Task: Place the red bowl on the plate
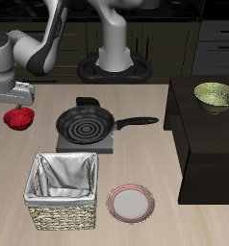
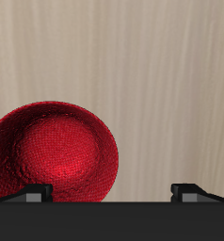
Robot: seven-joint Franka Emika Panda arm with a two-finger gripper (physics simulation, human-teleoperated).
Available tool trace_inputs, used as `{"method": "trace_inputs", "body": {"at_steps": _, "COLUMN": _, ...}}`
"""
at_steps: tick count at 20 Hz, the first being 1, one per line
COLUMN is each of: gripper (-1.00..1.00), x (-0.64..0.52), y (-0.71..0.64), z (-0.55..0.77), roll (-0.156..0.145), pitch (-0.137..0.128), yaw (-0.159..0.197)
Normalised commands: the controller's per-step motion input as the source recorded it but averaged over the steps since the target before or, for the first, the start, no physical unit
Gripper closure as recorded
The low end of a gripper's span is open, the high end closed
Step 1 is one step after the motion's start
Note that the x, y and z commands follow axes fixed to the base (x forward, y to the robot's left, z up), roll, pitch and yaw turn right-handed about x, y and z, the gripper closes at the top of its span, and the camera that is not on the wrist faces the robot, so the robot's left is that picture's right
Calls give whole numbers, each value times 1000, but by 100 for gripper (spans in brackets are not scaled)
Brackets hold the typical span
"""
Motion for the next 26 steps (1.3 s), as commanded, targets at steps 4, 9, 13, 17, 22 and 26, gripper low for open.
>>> {"method": "trace_inputs", "body": {"at_steps": 4, "gripper": -100, "x": 59, "y": -100, "z": -120, "roll": -28, "pitch": 17, "yaw": 4}}
{"method": "trace_inputs", "body": {"at_steps": 9, "gripper": -100, "x": 5, "y": -13, "z": -186, "roll": -7, "pitch": 32, "yaw": 4}}
{"method": "trace_inputs", "body": {"at_steps": 13, "gripper": -100, "x": 3, "y": 66, "z": -301, "roll": 0, "pitch": 51, "yaw": 25}}
{"method": "trace_inputs", "body": {"at_steps": 17, "gripper": 100, "x": -15, "y": -15, "z": -214, "roll": 25, "pitch": 39, "yaw": -36}}
{"method": "trace_inputs", "body": {"at_steps": 22, "gripper": 100, "x": -22, "y": -26, "z": -47, "roll": 21, "pitch": 12, "yaw": -26}}
{"method": "trace_inputs", "body": {"at_steps": 26, "gripper": 100, "x": -91, "y": 32, "z": 147, "roll": 36, "pitch": -25, "yaw": -22}}
